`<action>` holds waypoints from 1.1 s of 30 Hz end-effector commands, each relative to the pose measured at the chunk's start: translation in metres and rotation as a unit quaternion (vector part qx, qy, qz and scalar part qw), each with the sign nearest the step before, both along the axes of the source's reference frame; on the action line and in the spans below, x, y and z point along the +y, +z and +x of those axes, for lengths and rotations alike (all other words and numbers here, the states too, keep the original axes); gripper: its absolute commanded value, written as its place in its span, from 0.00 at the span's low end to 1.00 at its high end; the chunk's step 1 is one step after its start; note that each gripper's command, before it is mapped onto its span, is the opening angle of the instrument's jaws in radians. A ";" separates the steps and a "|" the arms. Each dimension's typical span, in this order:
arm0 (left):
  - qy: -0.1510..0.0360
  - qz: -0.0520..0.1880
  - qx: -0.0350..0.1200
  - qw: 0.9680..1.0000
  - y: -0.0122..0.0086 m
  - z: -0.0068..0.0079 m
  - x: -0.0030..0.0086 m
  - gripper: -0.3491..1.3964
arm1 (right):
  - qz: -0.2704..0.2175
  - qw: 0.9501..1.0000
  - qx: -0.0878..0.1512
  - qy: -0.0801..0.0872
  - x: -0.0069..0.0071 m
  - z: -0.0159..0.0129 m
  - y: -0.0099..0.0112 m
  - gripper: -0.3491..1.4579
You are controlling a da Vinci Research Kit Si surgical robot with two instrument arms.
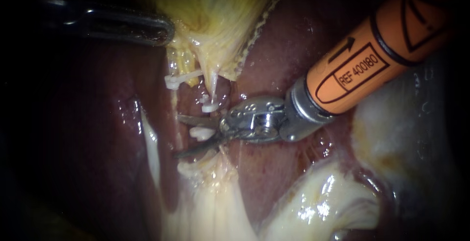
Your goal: Go to the cutting position right tube
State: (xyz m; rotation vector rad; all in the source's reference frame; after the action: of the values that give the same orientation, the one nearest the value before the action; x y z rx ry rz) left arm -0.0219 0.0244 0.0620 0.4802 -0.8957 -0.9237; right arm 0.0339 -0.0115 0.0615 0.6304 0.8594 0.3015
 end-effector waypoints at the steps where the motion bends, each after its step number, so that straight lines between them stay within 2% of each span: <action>1: 0.000 0.000 0.000 1.000 0.0000 0.0000 0.0000 0.00 | 0.000 1.000 0.000 0.000 0.0000 -0.0001 -0.0001 0.96; 8: 0.000 0.000 0.000 1.000 0.0000 0.0001 0.0000 0.00 | 0.022 1.000 -0.004 0.007 0.0000 -0.0013 -0.0013 0.97; 14: 0.000 0.000 0.000 1.000 0.0000 0.0001 0.0000 0.00 | 0.034 0.999 -0.001 0.001 0.0005 -0.0040 -0.0036 0.97; 16: 0.000 0.000 0.000 1.000 0.0000 0.0001 0.0000 0.00 | 0.056 0.998 0.000 -0.005 0.0008 -0.0054 -0.0044 0.97; 19: 0.000 0.000 0.000 1.000 0.0000 0.0001 0.0000 0.00 | 0.078 0.997 -0.004 -0.006 0.0013 -0.0070 -0.0051 0.95; 25: 0.000 0.000 0.000 1.000 0.0000 0.0001 0.0000 0.00 | 0.126 0.992 -0.025 0.015 0.0023 -0.0090 -0.0057 0.93; 33: 0.001 0.000 0.000 1.000 -0.0001 0.0002 0.0000 0.00 | 0.197 0.977 -0.064 0.055 0.0032 -0.0105 -0.0040 0.90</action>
State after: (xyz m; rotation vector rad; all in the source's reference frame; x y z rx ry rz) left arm -0.0216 0.0243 0.0620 0.4810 -0.8961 -0.9227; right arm 0.0232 -0.0081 0.0577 0.9299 0.7086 0.6308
